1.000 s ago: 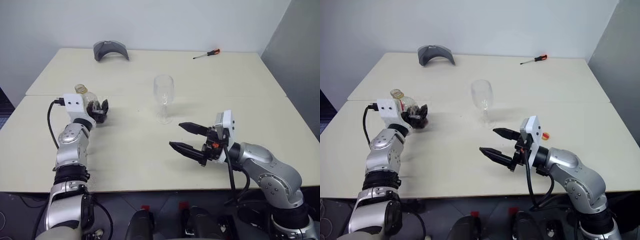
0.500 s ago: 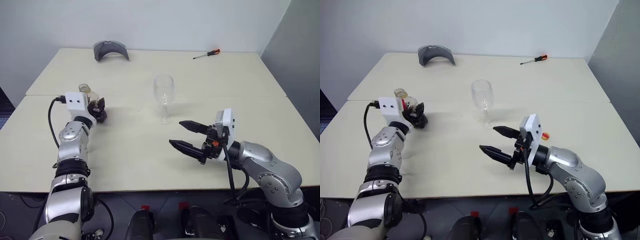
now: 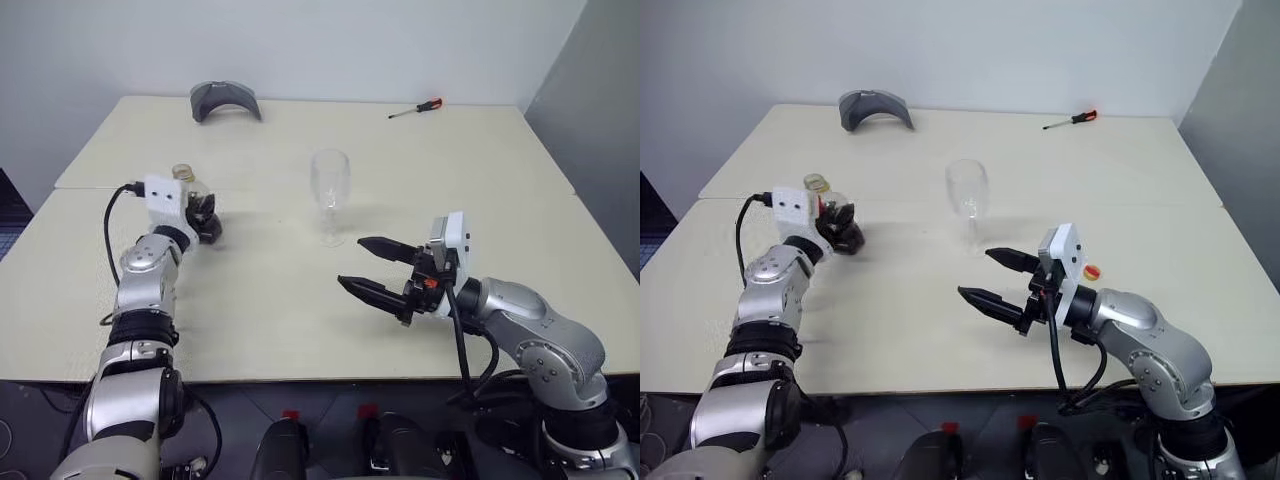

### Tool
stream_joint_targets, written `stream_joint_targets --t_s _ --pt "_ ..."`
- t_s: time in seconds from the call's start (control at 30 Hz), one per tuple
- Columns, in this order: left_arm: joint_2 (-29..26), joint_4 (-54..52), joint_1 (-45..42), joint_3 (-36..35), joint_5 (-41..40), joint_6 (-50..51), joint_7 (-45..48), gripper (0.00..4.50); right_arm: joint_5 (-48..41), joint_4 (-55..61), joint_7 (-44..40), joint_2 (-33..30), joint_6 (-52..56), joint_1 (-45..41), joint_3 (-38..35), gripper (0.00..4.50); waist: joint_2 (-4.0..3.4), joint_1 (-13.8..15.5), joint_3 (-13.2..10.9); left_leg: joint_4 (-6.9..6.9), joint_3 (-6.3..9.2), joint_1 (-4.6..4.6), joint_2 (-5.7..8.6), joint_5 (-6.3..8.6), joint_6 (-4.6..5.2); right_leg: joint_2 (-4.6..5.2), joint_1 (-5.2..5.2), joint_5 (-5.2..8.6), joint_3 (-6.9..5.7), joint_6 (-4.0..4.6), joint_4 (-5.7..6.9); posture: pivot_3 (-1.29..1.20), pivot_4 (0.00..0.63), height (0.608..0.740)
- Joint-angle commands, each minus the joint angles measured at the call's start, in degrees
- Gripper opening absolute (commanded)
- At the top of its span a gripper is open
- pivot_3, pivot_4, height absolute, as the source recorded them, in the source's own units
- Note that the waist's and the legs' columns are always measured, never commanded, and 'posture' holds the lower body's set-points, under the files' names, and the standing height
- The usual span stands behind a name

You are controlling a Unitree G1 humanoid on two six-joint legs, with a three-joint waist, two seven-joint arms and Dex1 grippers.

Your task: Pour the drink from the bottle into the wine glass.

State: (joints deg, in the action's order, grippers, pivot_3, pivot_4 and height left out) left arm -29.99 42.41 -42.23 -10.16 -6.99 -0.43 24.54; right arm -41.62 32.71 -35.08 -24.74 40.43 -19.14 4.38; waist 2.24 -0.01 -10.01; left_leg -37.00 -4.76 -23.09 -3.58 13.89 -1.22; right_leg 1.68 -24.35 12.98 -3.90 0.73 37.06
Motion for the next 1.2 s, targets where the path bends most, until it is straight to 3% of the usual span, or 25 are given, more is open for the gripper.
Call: stream_joint_targets --t_s 0.03,0.17,0.47,0.67,1.2 --pt "-1.32 -2.93 -3.92 1.76 1.29 -0.36 2.26 1.31 -0.72 -0.46 -0.77 -0.6 -0.91 -2.05 -1.97 4.12 0.01 -0.01 0.01 0.0 0.0 0.0 -0.01 0.0 0.0 0.0 0.0 0.0 0.01 0.0 -0.01 0.0 0.15 0.74" --pt "-1.46 -0.24 -11.55 7.24 5.36 -3.13 7.45 1.31 0.51 -3.89 -2.17 -2.93 -2.49 -5.5 -4.83 4.12 0.09 0.26 -0.04 -0.08 -0.04 -0.17 0.03 -0.01 0.0 -0.04 -0.06 -0.01 -0.1 0.0 -0.01 0.0 0.15 0.74" --pt "-0.96 12.71 -25.1 11.85 10.74 -11.65 10.42 1.31 7.22 -11.94 -2.19 -4.55 -7.81 -12.5 -5.38 4.12 0.09 -0.19 -0.04 -0.05 -0.14 -0.2 0.08 -0.01 0.0 -0.33 -0.25 -0.01 0.0 0.01 -0.03 0.0 0.15 0.74" --pt "-1.27 20.27 -32.24 15.18 14.94 -17.45 13.03 1.31 11.89 -15.72 0.26 -3.36 -8.83 -17.01 -4.41 4.12 0.09 -0.09 -0.04 -0.24 -0.3 -0.84 0.05 -0.06 -0.09 -0.38 -0.98 -0.03 0.0 0.04 0.24 0.0 0.15 0.74" --pt "-2.22 27.88 -37.0 22.41 26.23 -29.88 10.22 1.31 18.16 -19.58 1.83 2.8 -11.66 -21.1 -1.81 4.12 0.08 -0.1 -0.04 -0.49 -0.52 -0.87 0.04 -0.05 -0.08 -0.37 -1.0 -0.03 0.04 0.04 0.4 0.0 0.15 0.74"
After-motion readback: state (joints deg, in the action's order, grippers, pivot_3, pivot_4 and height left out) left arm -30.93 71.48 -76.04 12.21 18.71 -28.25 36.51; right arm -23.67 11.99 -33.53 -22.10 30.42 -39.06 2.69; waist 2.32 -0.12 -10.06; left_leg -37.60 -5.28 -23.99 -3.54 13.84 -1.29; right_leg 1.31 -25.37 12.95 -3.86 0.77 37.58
